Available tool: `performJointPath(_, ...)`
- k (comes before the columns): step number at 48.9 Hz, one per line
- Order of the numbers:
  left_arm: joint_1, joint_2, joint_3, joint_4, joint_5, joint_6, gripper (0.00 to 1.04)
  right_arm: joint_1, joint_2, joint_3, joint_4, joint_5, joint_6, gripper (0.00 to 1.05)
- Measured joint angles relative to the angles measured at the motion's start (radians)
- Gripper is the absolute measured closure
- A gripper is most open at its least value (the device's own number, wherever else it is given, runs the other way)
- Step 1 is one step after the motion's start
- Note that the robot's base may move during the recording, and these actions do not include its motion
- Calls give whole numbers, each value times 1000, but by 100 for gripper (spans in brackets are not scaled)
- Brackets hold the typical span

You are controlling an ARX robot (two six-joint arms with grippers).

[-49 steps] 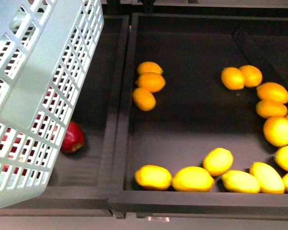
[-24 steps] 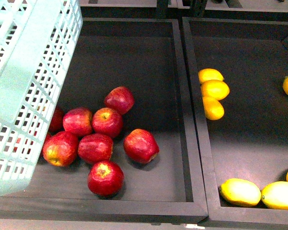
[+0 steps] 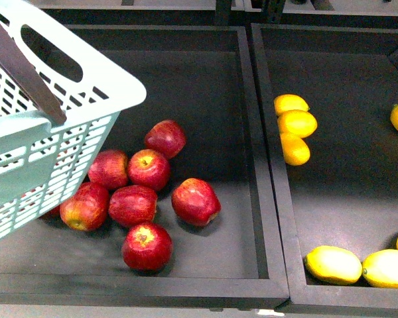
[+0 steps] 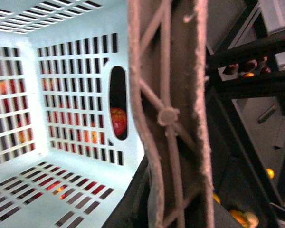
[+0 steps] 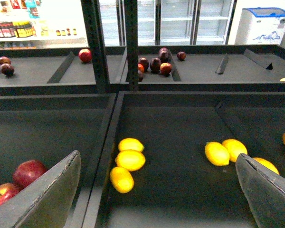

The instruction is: Pick lemon and mango into basket

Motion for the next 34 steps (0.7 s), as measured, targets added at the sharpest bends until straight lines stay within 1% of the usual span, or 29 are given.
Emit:
performJointPath(6,-75,146,106,42,-39,34,99,0,0,0,0,0,0,9)
performJointPath(11,-147,267,216,64,-24,44,99,0,0,0,0,0,0,9)
performJointPath(21,-285,480,433,61,80,33,99,0,0,0,0,0,0,9)
performJointPath(29,-398,624,590,39,177,60,99,0,0,0,0,0,0,9)
performJointPath(34,-447,646,638,37,187,87,99,0,0,0,0,0,0,9)
